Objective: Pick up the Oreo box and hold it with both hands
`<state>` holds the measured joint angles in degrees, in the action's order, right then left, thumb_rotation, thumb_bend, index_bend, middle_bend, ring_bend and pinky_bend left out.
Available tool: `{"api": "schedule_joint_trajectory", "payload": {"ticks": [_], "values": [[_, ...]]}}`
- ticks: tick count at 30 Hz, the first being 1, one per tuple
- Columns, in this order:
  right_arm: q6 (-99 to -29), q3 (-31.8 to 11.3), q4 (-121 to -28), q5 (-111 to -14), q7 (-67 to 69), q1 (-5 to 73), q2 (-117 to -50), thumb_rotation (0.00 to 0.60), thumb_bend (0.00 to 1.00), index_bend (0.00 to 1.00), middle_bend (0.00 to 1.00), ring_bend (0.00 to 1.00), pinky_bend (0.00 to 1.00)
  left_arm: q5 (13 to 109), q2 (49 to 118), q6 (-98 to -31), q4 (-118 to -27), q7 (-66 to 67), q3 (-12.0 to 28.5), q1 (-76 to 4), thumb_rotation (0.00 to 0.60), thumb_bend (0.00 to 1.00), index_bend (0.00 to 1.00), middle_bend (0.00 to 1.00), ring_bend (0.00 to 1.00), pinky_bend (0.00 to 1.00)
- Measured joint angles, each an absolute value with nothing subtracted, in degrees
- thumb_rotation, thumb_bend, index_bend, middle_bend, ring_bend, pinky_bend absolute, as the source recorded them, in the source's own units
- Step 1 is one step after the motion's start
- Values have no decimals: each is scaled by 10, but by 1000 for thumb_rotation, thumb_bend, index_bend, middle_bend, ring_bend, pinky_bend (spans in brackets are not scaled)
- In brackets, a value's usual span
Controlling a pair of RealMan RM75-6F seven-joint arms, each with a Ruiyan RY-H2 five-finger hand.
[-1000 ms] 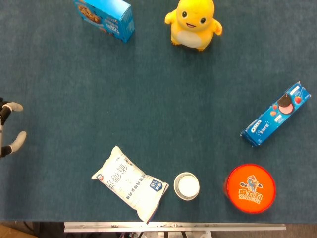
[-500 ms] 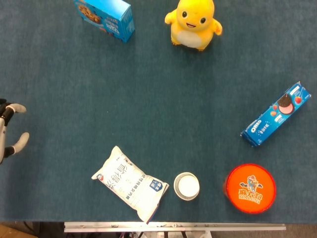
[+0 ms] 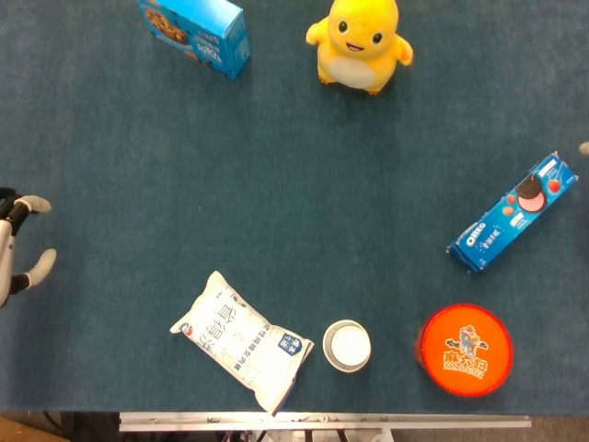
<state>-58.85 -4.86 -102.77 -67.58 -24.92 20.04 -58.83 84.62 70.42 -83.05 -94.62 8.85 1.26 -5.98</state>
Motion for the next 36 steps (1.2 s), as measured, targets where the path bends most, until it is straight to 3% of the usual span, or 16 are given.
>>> {"api": "schedule_joint_trajectory", "payload": {"ticks": [12, 36], "values": [[-533, -46, -1006, -606, -316, 264, -618, 600, 0, 232, 155, 71, 217, 843, 703, -829, -943, 83, 9, -56, 600, 221, 359, 412, 249, 458], [-506, -5, -940, -559, -382, 325, -681, 600, 0, 232, 155, 71, 217, 840, 710, -823, -934, 75, 6, -54, 600, 221, 359, 423, 256, 469]]}}
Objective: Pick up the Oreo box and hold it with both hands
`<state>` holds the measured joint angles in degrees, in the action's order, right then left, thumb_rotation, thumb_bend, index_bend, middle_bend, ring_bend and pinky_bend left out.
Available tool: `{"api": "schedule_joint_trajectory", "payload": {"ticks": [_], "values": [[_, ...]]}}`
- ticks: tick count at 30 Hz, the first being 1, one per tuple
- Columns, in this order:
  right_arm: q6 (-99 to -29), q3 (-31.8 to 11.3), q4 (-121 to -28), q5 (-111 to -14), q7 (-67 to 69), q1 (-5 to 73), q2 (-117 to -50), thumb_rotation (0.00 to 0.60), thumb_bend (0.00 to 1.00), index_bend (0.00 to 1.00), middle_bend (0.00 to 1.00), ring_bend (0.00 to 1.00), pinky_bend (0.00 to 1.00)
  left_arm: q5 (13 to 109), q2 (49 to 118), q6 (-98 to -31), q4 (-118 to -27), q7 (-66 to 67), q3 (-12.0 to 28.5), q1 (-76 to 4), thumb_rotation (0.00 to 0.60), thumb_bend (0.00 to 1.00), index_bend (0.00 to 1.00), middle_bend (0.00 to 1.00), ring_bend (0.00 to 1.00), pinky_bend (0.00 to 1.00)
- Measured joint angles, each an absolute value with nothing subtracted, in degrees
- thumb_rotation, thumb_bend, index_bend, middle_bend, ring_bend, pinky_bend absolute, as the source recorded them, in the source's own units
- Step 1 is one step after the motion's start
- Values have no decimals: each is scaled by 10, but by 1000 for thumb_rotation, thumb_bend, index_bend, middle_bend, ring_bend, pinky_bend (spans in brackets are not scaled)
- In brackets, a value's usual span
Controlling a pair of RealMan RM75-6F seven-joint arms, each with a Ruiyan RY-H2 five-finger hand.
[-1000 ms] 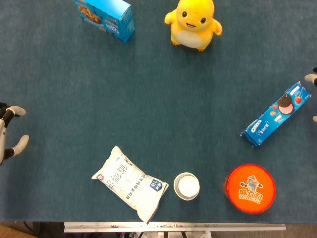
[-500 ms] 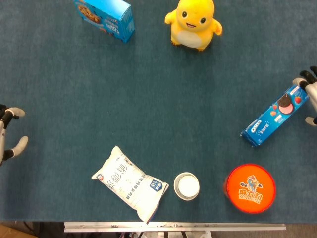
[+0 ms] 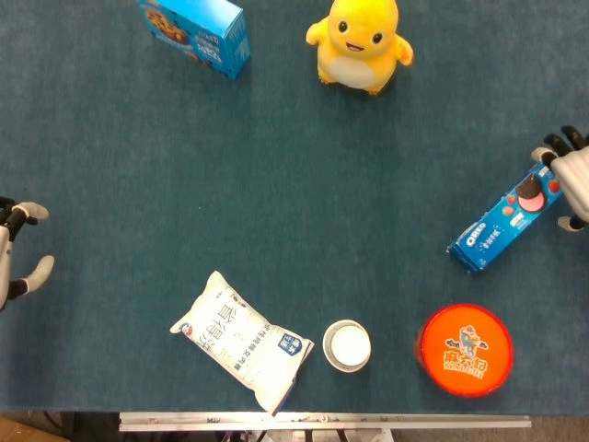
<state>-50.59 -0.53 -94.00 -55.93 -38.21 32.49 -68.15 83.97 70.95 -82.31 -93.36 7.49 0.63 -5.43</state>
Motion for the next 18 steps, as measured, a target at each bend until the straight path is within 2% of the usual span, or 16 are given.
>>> {"api": "schedule_joint_trajectory", "payload": {"ticks": [11, 18], "values": [[-492, 3, -914, -524, -398, 352, -711, 600, 0, 232, 156, 71, 217, 837, 710, -823, -926, 65, 4, -50, 600, 221, 359, 433, 261, 476], [-494, 12, -913, -496, -409, 361, -711, 600, 0, 232, 201, 71, 217, 839, 712, -821, -924, 62, 3, -50, 600, 221, 359, 437, 263, 480]]}}
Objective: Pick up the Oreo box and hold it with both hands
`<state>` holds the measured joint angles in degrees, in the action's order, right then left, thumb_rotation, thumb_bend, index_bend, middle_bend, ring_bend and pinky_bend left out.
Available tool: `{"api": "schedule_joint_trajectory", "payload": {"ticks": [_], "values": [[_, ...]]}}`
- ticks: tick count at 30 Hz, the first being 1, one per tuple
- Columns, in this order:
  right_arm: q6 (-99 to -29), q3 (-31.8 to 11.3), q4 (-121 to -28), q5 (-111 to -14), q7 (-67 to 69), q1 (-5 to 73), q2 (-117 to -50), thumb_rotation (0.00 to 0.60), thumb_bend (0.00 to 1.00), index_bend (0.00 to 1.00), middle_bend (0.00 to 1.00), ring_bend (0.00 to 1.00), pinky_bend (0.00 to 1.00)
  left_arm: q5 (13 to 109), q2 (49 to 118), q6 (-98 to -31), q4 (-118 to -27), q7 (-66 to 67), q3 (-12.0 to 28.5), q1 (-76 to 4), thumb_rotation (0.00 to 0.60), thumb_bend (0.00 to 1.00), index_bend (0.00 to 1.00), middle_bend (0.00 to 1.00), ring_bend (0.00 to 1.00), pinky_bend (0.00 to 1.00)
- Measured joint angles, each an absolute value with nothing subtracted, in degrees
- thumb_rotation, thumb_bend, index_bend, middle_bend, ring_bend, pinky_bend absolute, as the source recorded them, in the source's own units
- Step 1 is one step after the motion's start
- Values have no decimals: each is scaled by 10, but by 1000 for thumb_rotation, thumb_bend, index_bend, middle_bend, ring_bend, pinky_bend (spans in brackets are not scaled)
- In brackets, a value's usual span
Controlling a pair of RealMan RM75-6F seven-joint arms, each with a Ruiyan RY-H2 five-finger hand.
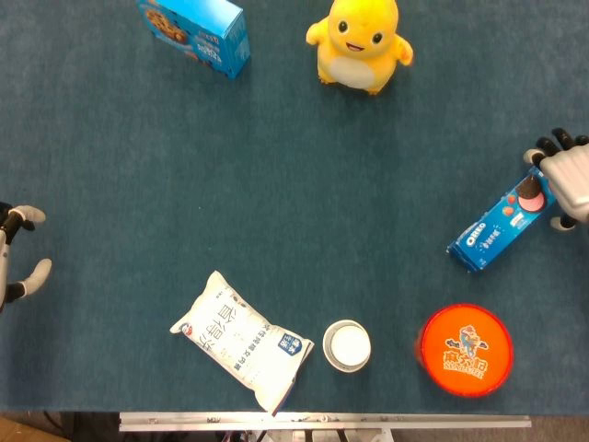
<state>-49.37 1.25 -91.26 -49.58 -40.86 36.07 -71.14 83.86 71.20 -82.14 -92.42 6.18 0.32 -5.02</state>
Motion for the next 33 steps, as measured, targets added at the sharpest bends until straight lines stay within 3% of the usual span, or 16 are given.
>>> {"api": "schedule_joint_trajectory", "payload": {"ticks": [9, 33], "values": [[-493, 21, -893, -470, -411, 371, -723, 600, 0, 294, 290, 87, 217, 837, 714, -820, -925, 65, 3, -50, 600, 221, 359, 442, 265, 482], [-530, 31, -895, -512, -369, 356, -730, 600, 0, 556, 547, 307, 263, 835, 721, -815, -920, 63, 1, -49, 600, 221, 359, 455, 276, 485]]}}
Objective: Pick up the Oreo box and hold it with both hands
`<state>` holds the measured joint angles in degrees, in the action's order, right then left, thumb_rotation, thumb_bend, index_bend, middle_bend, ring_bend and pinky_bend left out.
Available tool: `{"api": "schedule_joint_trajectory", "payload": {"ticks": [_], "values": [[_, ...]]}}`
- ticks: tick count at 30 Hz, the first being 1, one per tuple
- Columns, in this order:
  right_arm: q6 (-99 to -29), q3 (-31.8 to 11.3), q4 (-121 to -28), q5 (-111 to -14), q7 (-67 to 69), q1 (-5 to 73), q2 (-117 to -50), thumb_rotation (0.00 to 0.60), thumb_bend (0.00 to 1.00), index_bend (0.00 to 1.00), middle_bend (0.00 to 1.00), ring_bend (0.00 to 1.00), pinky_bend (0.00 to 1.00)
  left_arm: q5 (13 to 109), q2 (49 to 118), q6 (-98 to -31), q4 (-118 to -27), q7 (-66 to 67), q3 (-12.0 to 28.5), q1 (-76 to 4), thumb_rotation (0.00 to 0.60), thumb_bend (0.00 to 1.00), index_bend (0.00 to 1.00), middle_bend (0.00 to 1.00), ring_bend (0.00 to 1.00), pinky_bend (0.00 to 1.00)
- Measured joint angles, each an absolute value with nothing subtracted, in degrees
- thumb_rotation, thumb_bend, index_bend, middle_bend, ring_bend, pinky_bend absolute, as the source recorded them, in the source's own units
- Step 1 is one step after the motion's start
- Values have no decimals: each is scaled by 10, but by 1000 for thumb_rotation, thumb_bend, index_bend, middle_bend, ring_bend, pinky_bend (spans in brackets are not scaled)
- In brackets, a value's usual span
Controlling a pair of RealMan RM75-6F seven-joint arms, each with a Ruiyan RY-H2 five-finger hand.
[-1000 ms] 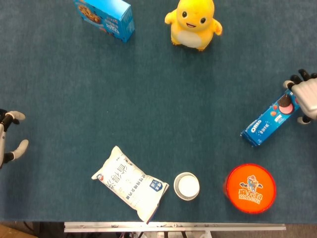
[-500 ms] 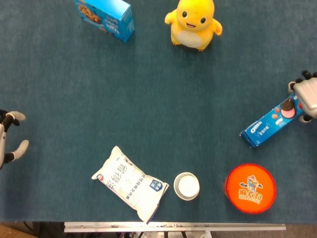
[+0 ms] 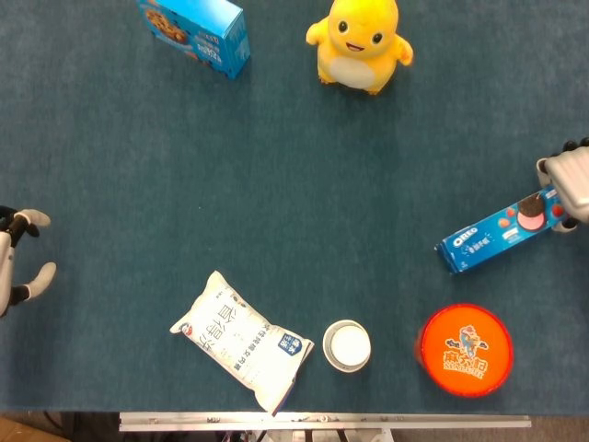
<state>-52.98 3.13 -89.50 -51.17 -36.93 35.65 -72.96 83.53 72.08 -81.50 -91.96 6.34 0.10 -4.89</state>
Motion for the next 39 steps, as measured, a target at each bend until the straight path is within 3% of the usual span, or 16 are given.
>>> {"api": "schedule_joint_trajectory", "payload": {"ticks": [16, 27, 39], "values": [[-590, 22, -953, -605, -280, 314, -690, 600, 0, 638, 615, 389, 298, 837, 721, -815, -924, 68, 2, -50, 600, 221, 359, 460, 281, 486], [-626, -17, -991, -640, -228, 299, -666, 600, 1, 641, 617, 389, 299, 852, 721, -815, -960, 77, 5, -59, 600, 221, 359, 440, 281, 485], [-636, -72, -1048, -609, -249, 325, -678, 600, 2, 642, 621, 391, 298, 842, 729, -759, -1074, 161, 17, -103, 600, 208, 321, 249, 250, 434]]}}
